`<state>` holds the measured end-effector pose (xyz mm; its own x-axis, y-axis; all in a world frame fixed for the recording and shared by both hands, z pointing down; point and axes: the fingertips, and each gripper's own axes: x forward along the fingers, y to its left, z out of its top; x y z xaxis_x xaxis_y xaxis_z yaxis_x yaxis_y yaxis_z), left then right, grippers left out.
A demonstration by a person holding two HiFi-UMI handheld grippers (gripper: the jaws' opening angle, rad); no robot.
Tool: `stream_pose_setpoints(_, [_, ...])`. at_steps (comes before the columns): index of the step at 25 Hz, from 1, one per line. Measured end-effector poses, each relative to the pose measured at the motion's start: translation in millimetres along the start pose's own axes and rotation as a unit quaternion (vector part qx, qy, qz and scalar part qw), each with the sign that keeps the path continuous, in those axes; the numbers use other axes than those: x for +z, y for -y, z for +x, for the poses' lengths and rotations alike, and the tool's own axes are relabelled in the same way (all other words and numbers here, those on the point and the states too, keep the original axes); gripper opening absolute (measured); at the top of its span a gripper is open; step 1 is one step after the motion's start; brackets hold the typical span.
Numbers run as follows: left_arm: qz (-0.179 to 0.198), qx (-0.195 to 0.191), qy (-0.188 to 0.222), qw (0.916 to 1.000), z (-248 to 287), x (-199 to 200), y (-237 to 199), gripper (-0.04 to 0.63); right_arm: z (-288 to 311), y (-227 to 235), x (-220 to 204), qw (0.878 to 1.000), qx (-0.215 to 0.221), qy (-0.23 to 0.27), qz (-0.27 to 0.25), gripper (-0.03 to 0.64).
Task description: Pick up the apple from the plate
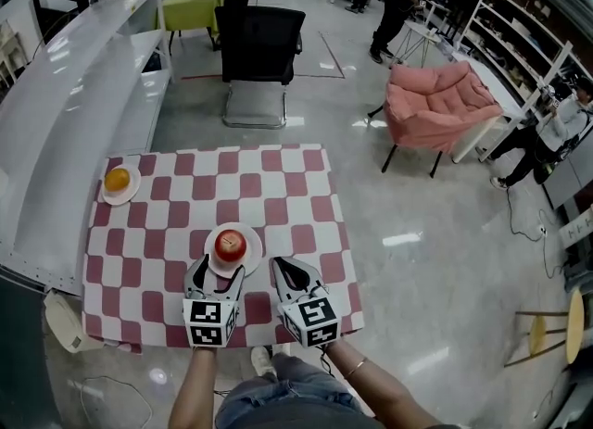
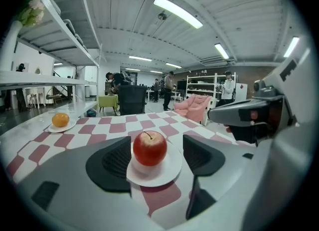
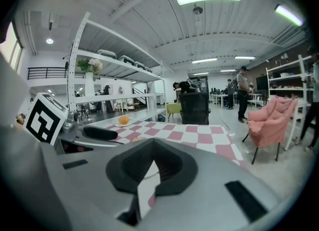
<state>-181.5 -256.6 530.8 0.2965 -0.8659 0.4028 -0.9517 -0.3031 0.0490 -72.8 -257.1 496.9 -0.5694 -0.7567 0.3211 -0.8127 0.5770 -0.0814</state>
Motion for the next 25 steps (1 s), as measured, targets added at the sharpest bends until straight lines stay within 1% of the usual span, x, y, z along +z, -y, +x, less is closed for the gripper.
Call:
stream_pose_setpoints(9, [0.003,0.012,-0.027,0.9996,29,-10,-13,0.362,19,9,-8,1.000,0.009,-0.017,0.009,0.011])
stream_pose_setpoints(15, [0.002,0.015,-0.038,0.9991,45,-17,-13,0.399,26,17,-14,1.000,0.012,-0.027,0.012,0.011])
stream_pose_setpoints(25, [0.006,0.015,-0.064,0.9978,70,-26,-13,0.411,38,28,-22,0.999,0.012,-0.039,0.019,0.011])
